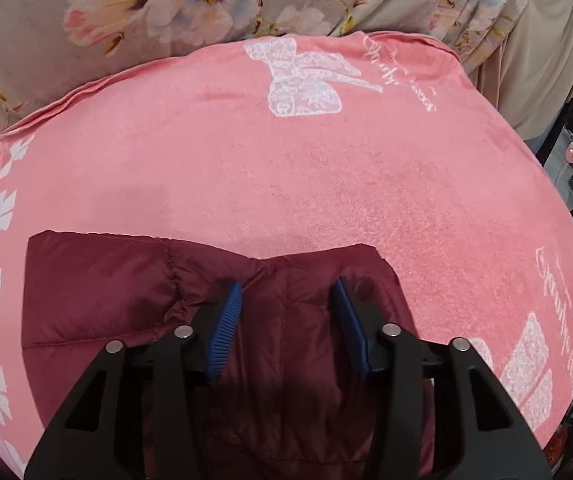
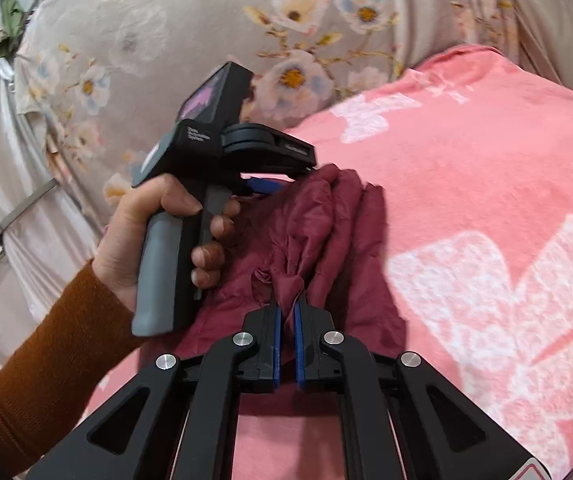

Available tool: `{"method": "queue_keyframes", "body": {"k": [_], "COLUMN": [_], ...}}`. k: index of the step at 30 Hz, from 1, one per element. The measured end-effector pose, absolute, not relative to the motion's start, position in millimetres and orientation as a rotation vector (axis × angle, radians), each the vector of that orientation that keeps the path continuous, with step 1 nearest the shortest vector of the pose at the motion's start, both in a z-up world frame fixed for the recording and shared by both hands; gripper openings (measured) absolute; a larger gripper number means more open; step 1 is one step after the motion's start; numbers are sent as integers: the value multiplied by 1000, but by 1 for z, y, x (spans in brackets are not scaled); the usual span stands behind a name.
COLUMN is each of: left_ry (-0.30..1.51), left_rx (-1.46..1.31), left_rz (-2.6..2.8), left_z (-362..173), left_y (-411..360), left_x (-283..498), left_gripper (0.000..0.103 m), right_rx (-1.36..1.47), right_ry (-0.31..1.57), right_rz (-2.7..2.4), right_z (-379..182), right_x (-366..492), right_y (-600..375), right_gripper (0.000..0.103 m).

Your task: Fold large clothes

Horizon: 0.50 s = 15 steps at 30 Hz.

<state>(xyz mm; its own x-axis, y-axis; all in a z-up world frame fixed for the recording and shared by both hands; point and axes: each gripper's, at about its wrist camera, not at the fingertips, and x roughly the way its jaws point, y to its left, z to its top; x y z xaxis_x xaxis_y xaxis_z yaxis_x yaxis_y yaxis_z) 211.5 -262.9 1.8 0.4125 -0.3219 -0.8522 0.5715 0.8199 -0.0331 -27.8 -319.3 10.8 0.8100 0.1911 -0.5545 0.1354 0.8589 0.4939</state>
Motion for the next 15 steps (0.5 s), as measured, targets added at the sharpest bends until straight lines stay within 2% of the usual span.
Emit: {"method": "queue_keyframes", "body": {"k": [5,15], "left_ry": [979,946], "left_rx": [310,342], "left_rz": [-545,-508], "left_z": [-15,-37], "left_y": [-276,-291], "left_x": [207,207], "left_gripper": [45,45], "right_rx": [582,533], "right_ry": [719,826], "right_rz": [-18,-54], "right_z": [-20,-43], "right_x": [-29,-18], "right_y": [-327,-324], "right_gripper": [4,3]}}
